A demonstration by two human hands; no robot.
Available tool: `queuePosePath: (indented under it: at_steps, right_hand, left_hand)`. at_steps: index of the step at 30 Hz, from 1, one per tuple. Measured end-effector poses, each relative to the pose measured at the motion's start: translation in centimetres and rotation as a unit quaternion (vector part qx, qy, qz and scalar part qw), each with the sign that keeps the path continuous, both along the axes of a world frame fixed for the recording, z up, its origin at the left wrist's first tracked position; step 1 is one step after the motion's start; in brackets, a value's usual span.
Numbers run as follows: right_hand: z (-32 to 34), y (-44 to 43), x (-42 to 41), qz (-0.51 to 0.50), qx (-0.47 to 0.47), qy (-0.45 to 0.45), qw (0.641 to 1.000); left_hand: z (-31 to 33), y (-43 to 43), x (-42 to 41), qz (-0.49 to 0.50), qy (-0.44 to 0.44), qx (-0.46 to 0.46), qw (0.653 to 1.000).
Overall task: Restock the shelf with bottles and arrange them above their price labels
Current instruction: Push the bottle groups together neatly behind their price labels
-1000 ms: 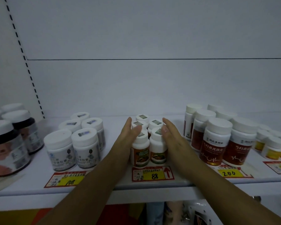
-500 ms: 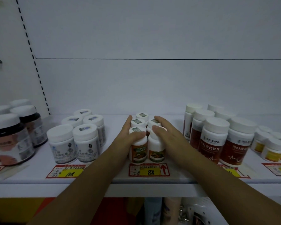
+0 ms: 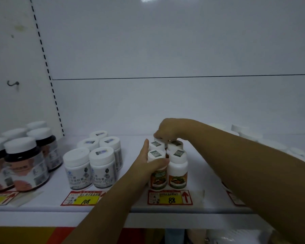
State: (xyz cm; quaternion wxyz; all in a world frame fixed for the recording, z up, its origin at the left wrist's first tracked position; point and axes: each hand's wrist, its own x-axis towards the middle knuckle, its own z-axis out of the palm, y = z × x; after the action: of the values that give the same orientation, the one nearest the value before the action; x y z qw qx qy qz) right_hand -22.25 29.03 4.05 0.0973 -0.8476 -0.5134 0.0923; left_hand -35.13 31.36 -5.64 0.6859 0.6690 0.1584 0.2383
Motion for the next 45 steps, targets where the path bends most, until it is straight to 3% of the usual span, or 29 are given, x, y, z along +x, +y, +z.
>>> queuePosePath:
  at_steps: [5,13,17,21,24,26,31,34,36,40,45]
  right_hand:
    - [-0.5,0.0,0.5,0.004,0.02,0.058,0.998]
    - [-0.1,-0.8,-0.3,0.017,0.011,0.044,0.999]
    - [1.1,-1.6,-2.0,0.018,0.113,-0.016,0.993]
    - [2.2,-1.9,-6.2,0.012,0.278,0.071,0.958]
    - [0.6,-1.3,-10.5,0.028,0.329,0.133,0.934]
    - [-1.3,-0.7,-13.3,0.029,0.341,0.177,0.923]
    - [-6.0,1.9,-15.9,-0.052,0.397,0.363,0.841]
    - [-7.8,2.6,-15.8,-0.067,0.394,0.528,0.749]
    - [-8.1,2.7,-15.9,-0.055,0.396,0.584,0.706]
    - [-8.5,3.1,-15.9,-0.055,0.4,0.546,0.734]
    - [-9.3,3.2,-16.0,-0.082,0.402,0.434,0.802]
  left_hand:
    - [0.0,0.2,0.0,-0.002,-0.003,0.018,1.0]
    - [0.6,-0.5,-0.3,0.017,0.02,0.039,0.999]
    - [2.2,-2.0,-1.4,0.107,-0.018,0.052,0.993]
    - [4.6,-2.0,-5.7,0.207,-0.127,0.213,0.947]
    - [6.6,0.4,-10.4,0.245,-0.201,0.303,0.899]
    - [6.6,2.7,-12.5,0.272,-0.205,0.314,0.886]
    - [3.6,7.2,-13.6,0.275,-0.132,0.185,0.934]
    - [2.2,8.5,-13.7,0.193,-0.087,0.023,0.977]
    - [1.4,9.2,-13.7,0.126,-0.066,-0.045,0.989]
    - [1.1,9.9,-13.2,0.116,-0.065,-0.046,0.99]
    - [0.7,10.4,-12.9,0.11,-0.063,-0.042,0.991]
